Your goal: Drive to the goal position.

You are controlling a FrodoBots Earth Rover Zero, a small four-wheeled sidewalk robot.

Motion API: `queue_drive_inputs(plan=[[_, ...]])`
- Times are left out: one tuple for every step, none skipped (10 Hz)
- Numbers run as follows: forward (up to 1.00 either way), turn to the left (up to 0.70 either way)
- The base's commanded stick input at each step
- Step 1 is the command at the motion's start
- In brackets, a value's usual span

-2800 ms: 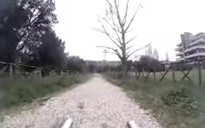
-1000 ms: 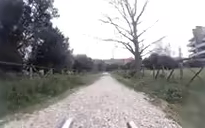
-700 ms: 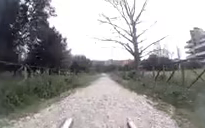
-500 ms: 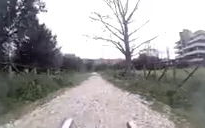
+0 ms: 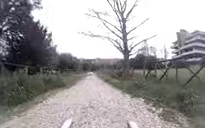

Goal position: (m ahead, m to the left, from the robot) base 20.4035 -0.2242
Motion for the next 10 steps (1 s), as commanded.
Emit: queue_drive_inputs(plan=[[0.70,0.00],[0.70,0.00],[0.70,0.00],[0.70,0.00],[0.70,0.00],[0.70,0.00],[0.70,0.00],[0.70,0.00],[0.70,0.00],[0.70,0.00]])
